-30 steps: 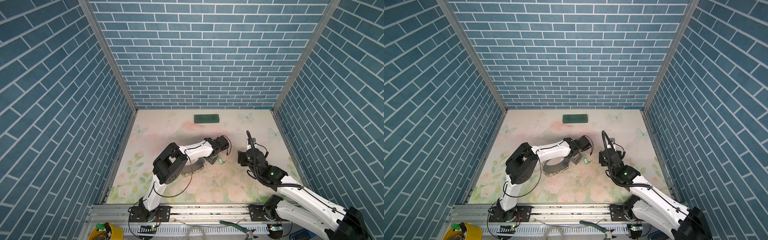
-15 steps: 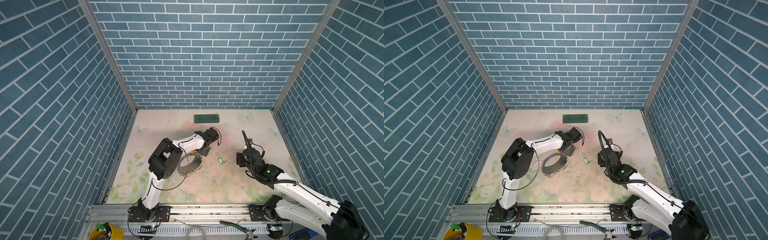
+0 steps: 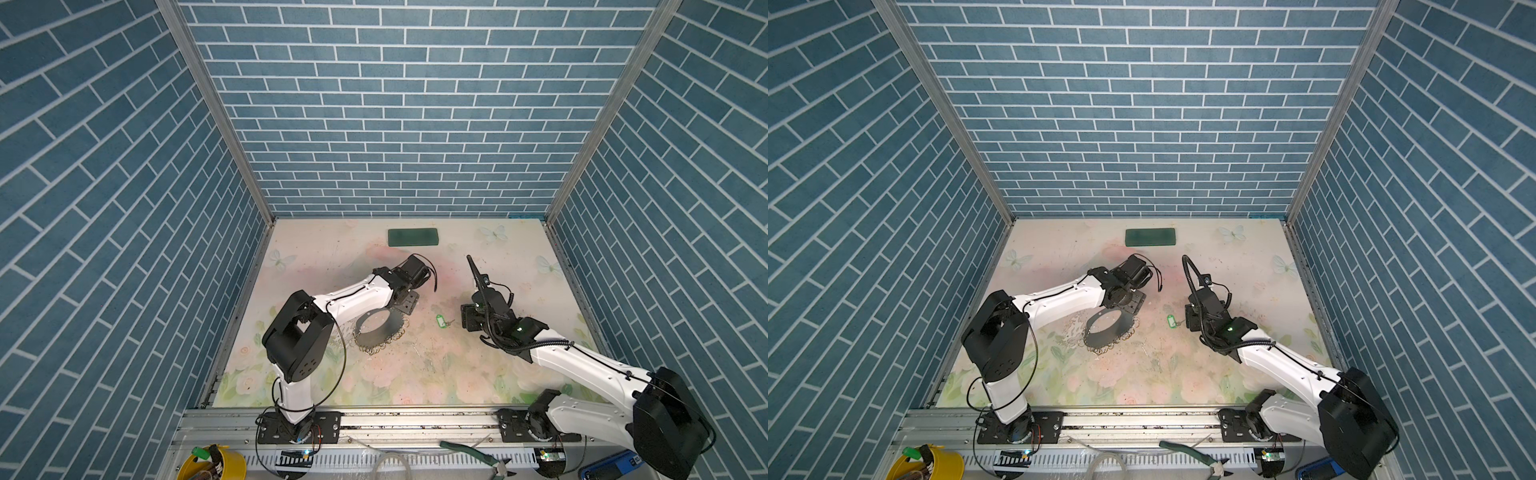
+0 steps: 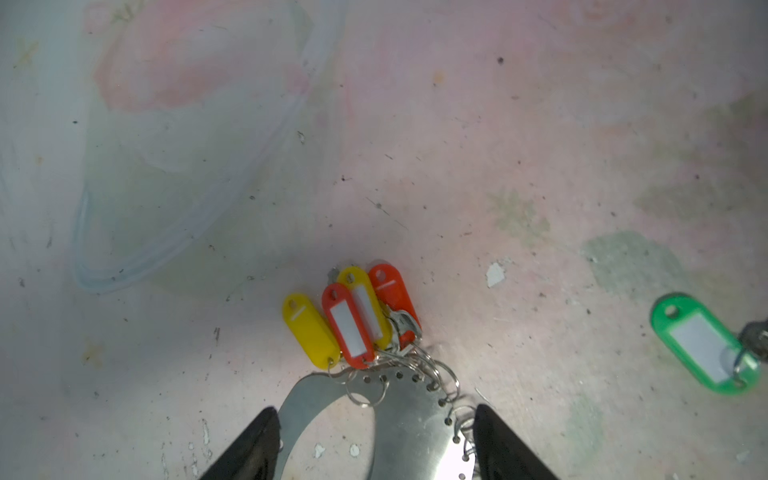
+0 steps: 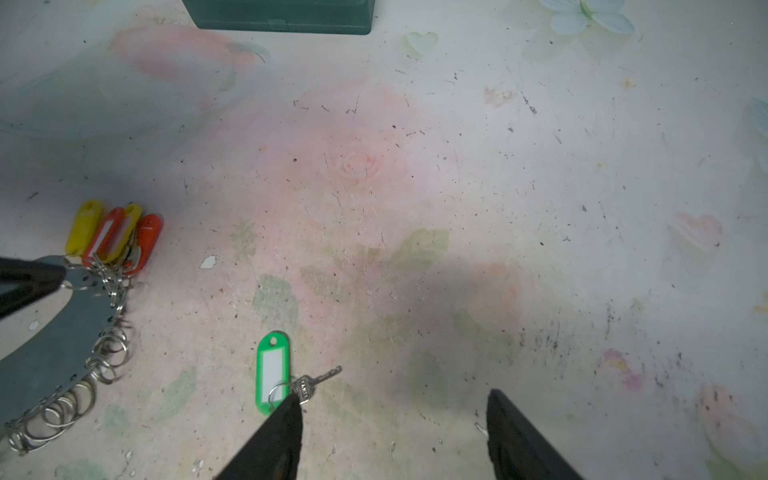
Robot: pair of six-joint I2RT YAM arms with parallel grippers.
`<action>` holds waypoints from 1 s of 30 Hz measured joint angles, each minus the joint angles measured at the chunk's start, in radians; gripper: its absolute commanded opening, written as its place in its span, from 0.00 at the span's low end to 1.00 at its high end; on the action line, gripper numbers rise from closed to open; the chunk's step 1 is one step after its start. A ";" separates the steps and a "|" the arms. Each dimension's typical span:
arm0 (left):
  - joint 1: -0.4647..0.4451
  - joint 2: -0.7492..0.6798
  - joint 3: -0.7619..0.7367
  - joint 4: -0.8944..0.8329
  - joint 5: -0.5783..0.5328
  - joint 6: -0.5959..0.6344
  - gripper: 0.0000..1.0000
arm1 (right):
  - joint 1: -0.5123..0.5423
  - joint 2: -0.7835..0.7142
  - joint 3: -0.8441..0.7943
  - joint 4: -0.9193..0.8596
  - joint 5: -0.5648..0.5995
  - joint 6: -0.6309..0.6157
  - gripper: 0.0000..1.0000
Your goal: Put the keys on the keyring
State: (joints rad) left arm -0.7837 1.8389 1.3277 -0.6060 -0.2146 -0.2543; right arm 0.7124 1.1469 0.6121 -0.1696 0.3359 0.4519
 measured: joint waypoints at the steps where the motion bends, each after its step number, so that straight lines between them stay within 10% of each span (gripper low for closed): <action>1: -0.006 0.005 0.002 0.001 0.006 -0.005 0.64 | -0.002 0.000 0.000 0.001 0.000 0.005 0.68; 15: -0.105 0.165 0.150 -0.082 -0.055 -0.028 0.34 | -0.010 -0.060 0.000 -0.002 0.013 0.024 0.65; 30: -0.104 0.219 0.175 -0.144 -0.062 -0.072 0.26 | -0.016 -0.105 -0.002 -0.011 0.019 0.024 0.65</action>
State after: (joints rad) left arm -0.8879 2.0579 1.5032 -0.7498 -0.2768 -0.3260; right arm 0.6964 1.0416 0.6106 -0.1806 0.3550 0.4759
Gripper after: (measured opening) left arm 0.256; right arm 0.656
